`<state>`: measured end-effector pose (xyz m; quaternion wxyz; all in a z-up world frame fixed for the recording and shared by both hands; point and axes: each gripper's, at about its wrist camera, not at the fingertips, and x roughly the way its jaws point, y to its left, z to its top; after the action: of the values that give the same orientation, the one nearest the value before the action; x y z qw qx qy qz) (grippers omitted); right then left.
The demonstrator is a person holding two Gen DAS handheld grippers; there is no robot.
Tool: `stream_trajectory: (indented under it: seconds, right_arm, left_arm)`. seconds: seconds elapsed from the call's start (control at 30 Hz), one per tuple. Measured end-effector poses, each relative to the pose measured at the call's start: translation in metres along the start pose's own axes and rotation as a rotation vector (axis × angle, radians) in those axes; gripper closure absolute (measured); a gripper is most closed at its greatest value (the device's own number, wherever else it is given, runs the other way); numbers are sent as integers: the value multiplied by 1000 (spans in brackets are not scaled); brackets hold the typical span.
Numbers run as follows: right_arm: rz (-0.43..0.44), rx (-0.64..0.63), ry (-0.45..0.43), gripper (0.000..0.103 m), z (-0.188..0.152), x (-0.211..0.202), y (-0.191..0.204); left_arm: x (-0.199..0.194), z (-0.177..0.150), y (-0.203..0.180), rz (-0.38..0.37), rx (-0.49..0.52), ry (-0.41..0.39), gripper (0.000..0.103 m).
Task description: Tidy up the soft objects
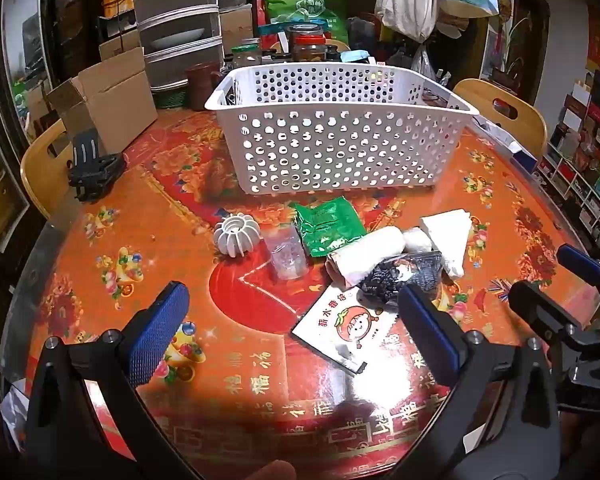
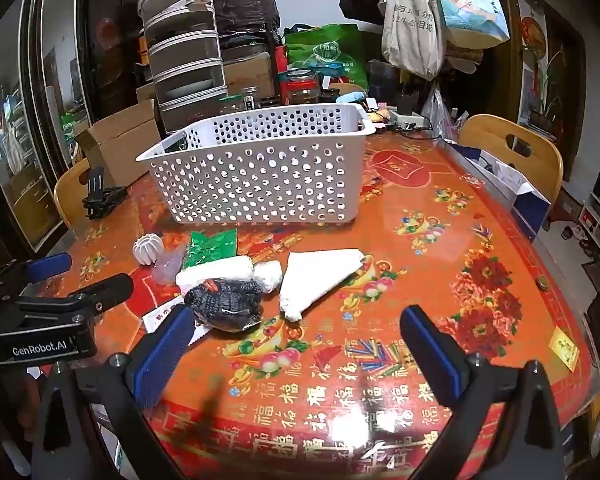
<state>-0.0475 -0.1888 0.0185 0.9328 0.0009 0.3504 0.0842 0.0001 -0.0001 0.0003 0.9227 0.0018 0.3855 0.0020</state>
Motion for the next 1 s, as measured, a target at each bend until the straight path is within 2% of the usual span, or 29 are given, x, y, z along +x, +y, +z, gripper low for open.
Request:
stream_trajectory:
  seconds: [0.33,0.37,1.0]
  right_arm:
    - [4,1,2,1,0,2,4]
    - [3,1,1,1,-1,2,4]
    - [6,8,-2,1,1,-3,-2]
  left_arm:
    - [-3,-2,-1,25,-2,-9,0]
    - [0,0,0,4,2,-6,0]
    - [-3,-1,-3,-4,-3,-10,0]
